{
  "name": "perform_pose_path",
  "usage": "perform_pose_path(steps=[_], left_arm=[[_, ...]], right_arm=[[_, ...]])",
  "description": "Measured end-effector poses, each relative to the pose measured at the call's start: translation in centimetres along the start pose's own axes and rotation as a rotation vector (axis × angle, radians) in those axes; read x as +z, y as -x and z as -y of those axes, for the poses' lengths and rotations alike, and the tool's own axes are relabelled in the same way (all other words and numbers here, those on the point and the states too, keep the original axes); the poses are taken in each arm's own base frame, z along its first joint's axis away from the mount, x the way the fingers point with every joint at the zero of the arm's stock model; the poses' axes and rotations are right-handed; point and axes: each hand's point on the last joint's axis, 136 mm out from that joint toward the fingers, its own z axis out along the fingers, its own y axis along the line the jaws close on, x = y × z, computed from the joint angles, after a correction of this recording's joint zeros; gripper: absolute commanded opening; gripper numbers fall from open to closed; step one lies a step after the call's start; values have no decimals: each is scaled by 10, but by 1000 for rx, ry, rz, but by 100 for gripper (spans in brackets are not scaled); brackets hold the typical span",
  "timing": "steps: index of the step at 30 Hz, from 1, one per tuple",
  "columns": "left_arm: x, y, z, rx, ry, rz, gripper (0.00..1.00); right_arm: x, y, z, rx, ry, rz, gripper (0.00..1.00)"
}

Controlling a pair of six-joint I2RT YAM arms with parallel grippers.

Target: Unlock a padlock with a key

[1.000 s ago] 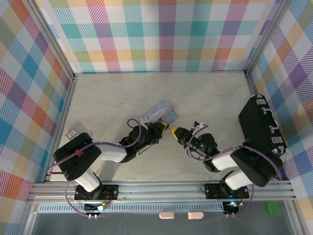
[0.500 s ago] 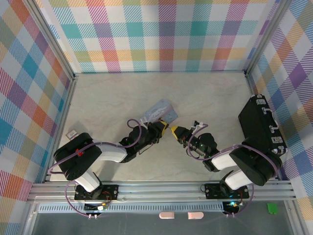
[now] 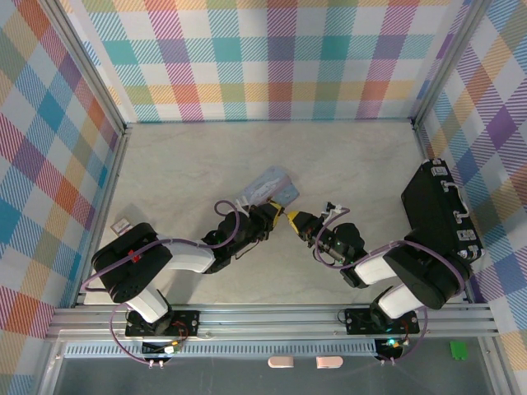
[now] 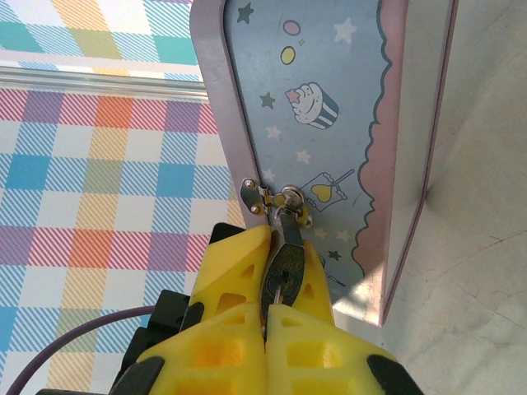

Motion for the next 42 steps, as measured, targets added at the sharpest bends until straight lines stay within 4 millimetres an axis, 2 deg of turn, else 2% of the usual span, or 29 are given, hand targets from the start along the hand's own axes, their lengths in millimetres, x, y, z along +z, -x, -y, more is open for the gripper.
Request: perform_pose_path(steps=[20,42], left_arm=[[1,3,1,-17,-5,22,0],[2,5,-6,-7,16,55,0]], right_arm=[[3,8,3,56,5,4,0],[6,9,12,180,-8,-4,0]])
